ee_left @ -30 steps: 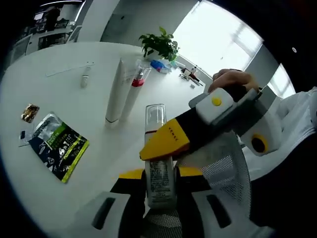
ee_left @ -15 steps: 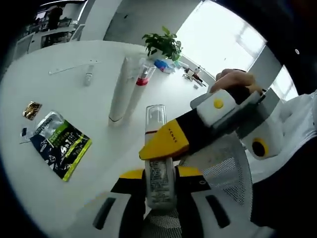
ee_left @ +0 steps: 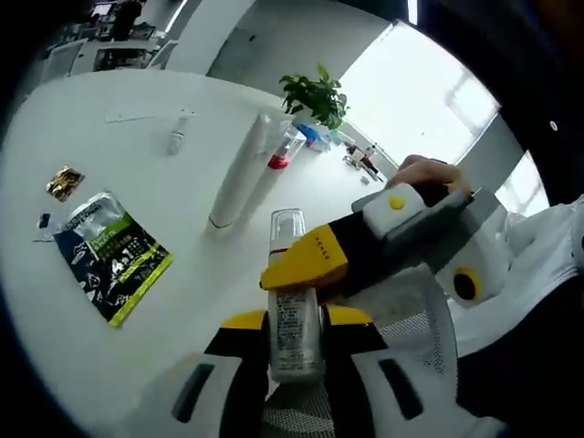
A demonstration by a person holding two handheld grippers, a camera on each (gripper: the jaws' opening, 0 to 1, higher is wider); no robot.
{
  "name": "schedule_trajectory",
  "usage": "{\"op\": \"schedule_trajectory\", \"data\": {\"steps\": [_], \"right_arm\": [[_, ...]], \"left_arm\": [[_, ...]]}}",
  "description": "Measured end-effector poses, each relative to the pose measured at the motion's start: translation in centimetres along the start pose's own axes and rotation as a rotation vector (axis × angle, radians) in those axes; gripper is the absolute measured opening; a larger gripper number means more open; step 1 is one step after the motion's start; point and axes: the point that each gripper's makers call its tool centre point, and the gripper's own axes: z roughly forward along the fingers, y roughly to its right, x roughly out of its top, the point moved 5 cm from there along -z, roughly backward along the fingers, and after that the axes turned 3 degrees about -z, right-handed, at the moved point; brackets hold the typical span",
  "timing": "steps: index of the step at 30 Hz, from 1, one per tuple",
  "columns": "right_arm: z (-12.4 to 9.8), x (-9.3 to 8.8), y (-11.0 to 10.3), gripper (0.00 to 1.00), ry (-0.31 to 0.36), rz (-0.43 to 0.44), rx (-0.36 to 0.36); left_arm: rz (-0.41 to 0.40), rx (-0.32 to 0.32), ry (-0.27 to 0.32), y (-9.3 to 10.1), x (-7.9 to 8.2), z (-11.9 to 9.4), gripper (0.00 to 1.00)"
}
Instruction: Arrange the skincare products in the storage area until every visible bottle or jar stands upright without overlapping.
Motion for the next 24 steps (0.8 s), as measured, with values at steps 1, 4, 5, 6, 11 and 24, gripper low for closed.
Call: {"op": "schedule_trajectory", "data": {"steps": [1, 4, 5, 6, 11, 24], "right_arm": [[0.0, -0.1, -0.1, 0.19, -0.004, -0.002, -0.001], [0.0, -0.6, -0.3, 0.22, -0.019, 0.006, -0.004], [-0.1, -0.7, -0.3, 0.23, -0.02, 0.021, -0.007], [-0.1, -0.8, -0.3, 0.23, -0.022, 0.033, -0.014], [-0.7, -2.1, -0.2, 0.23, -0.056, 0.136, -0.057], [-2.6, -5.6, -1.3, 0.23, -0.149, 0.575, -0.201]], "left_arm": [[-0.001, 0.0, 0.004, -0.2, 0.0, 0.0, 0.18], [-0.008, 0.005, 0.013, -0.4, 0.0, -0.1, 0.18], [-0.011, 0.005, 0.017, -0.4, 0.0, -0.2, 0.18], [-0.013, 0.004, 0.021, -0.4, 0.0, -0.3, 0.18], [-0.024, 0.017, 0.041, -0.6, -0.1, -0.6, 0.18], [-0.025, 0.057, 0.164, -1.1, 0.5, -1.8, 0.18]]}}
